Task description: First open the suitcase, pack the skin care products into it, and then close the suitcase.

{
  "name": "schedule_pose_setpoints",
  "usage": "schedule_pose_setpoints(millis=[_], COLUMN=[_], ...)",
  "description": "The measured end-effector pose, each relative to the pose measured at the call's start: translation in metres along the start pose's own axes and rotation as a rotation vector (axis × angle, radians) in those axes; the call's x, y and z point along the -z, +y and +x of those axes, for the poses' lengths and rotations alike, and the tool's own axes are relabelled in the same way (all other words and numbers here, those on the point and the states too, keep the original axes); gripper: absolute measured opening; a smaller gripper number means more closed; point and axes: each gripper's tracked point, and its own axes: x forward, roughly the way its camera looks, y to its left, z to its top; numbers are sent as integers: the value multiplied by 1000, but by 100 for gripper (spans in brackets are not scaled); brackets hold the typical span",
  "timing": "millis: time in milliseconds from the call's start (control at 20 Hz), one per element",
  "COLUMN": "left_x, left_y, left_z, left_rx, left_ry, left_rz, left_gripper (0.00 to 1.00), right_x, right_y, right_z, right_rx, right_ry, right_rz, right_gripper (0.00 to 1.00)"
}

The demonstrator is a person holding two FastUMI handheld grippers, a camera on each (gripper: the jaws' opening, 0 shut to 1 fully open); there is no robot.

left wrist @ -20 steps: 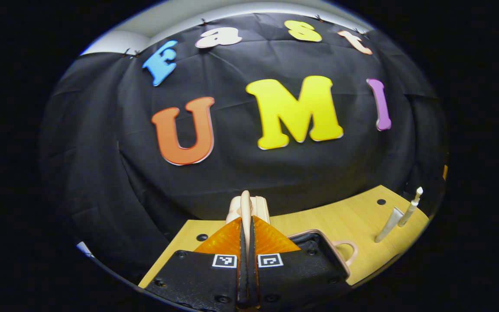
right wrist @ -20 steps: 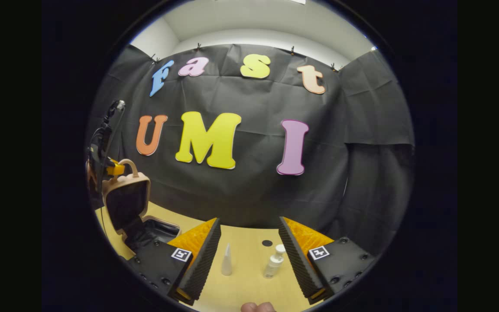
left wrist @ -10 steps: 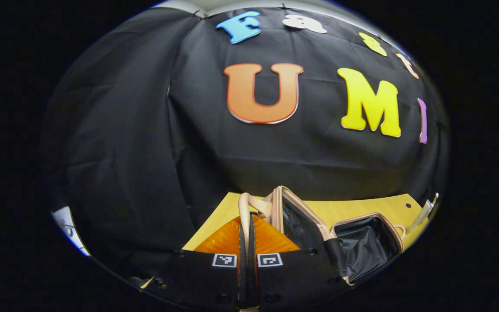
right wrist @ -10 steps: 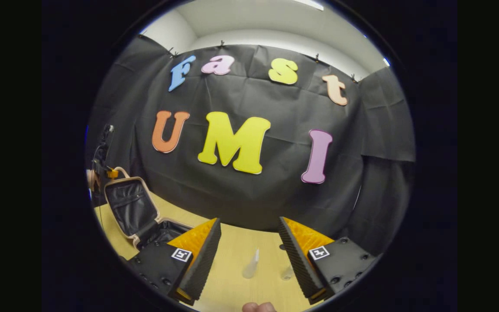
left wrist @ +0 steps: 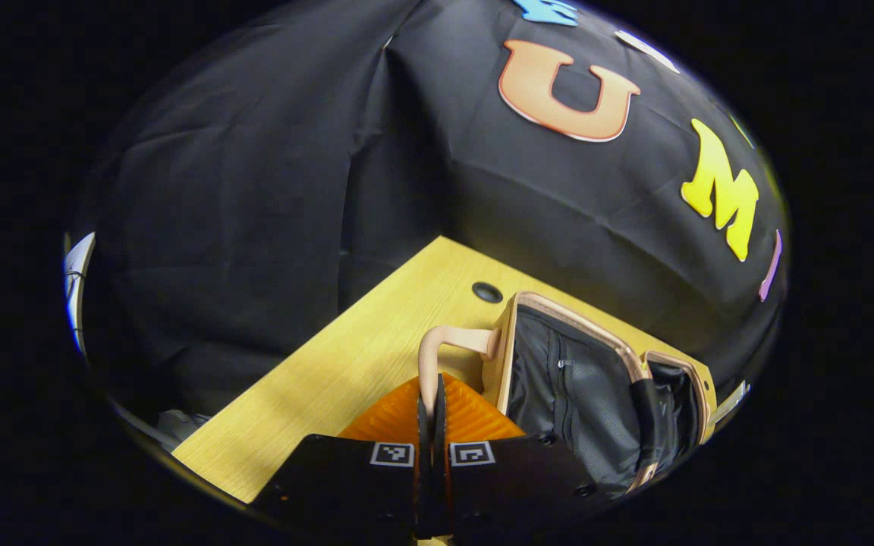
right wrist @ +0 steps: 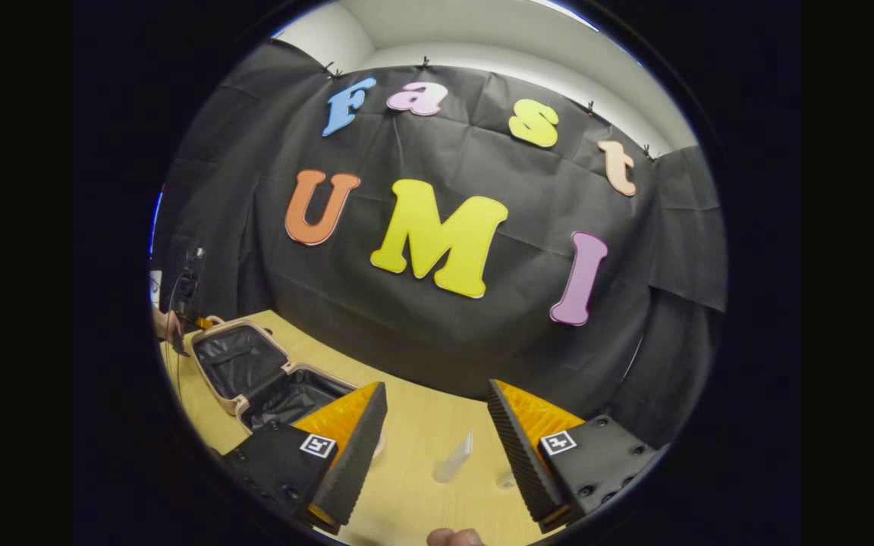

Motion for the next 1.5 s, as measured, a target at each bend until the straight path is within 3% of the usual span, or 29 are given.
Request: schedule_pose_setpoints(millis=[150, 200, 250, 300, 350, 400, 550, 600, 650, 850, 1150, 1300, 1500], left_x=[11, 11, 11, 8, -3, -16, -55, -63, -67, -49, 6, 28, 70], left_y=[13, 18, 21, 21, 18, 7, -54, -74, -93, -184, -302, -359, -431], left_z=[-1, -3, -2, -7, -17, -29, -79, -96, -109, -165, -222, -234, -230], left_rx=[-32, -68, -108, -134, -149, -145, -99, -101, -105, -61, -18, 39, 151], left_ry=[34, 41, 42, 40, 11, -30, -170, -208, -238, -307, -374, -404, -361], left_rz=[15, 39, 72, 103, 124, 133, 162, 184, 199, 187, 276, 331, 355], left_gripper=[8, 5, 20, 19, 54, 53, 63, 90, 93, 93, 94, 94, 95], right_x=[2, 2, 4, 6, 10, 12, 19, 20, 21, 37, 74, 91, 107], right_y=[-2, -6, -8, -11, -16, -22, -42, -51, -59, -95, -141, -161, -196], right_z=[1, 0, 0, 0, 0, -1, -3, -3, -2, -2, -7, -11, -20], right_rx=[-9, -6, -6, -6, -2, 1, 13, 19, 24, 44, 65, 65, 94], right_ry=[1, -1, -2, 1, 5, 5, -1, -9, -17, -26, 6, 23, 48], right_rz=[-2, 7, 16, 19, 19, 25, 71, 86, 98, 134, 189, 203, 192], right_gripper=[79, 78, 78, 78, 78, 79, 78, 79, 79, 78, 79, 80, 79])
